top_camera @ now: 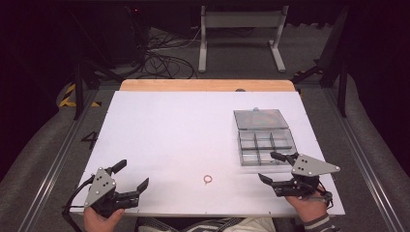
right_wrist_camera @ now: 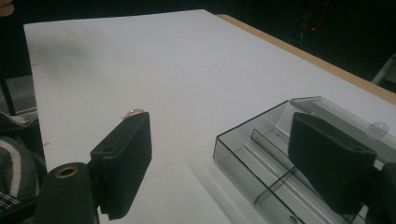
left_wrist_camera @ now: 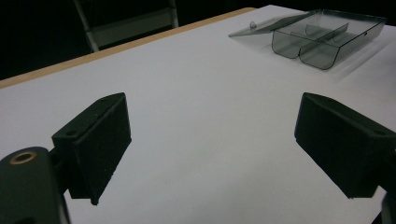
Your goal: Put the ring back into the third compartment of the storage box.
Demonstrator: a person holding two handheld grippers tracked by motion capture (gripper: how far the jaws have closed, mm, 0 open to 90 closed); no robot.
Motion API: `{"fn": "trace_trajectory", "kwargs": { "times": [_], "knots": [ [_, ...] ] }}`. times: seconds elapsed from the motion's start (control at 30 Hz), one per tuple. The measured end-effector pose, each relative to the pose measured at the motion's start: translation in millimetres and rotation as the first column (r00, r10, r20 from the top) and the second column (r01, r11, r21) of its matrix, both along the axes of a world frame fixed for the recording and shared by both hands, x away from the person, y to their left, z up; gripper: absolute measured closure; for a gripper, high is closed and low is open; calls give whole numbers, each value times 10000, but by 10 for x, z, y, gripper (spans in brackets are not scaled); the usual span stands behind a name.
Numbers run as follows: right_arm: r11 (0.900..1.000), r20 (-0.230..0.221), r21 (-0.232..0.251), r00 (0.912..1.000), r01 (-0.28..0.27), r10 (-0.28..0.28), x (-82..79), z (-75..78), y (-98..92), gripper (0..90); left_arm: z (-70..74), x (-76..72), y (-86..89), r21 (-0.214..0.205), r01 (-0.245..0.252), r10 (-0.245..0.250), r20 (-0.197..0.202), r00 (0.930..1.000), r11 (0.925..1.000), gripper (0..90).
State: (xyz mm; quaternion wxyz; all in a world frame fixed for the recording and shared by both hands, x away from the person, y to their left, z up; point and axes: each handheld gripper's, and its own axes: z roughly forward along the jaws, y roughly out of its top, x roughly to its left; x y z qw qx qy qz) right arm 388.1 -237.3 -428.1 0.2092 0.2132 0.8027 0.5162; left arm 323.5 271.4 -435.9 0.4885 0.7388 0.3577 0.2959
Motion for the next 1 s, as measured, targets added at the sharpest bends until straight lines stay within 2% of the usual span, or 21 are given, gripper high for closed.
{"fn": "trace_trajectory", "kwargs": {
  "times": [0.07,0.2,0.5,0.83,0.9,1.0],
  "knots": [
    [10000,-10,-11,10000,-21,21,0,4,2,224,-2,-6,-6,84,-46,45,87,10000,10000,112],
    [10000,-2,-44,10000,-66,66,-3,10,7,227,-9,-14,-25,611,-236,209,444,9988,9979,115],
    [9999,-43,-92,9999,-137,137,-11,23,27,232,3,-28,-18,300,-5,-3,284,9996,9996,107],
    [9996,-84,-163,9997,-219,218,-4,43,56,234,-1,-25,-30,346,8,-17,284,9996,9994,108],
    [9995,-136,-178,9996,-265,263,5,54,73,236,-2,-22,-29,477,-9,-3,258,9997,9989,112],
    [9991,-194,-216,9991,-377,372,23,76,107,237,-2,-22,-30,407,17,-26,217,9998,9992,113]
  ]
}}
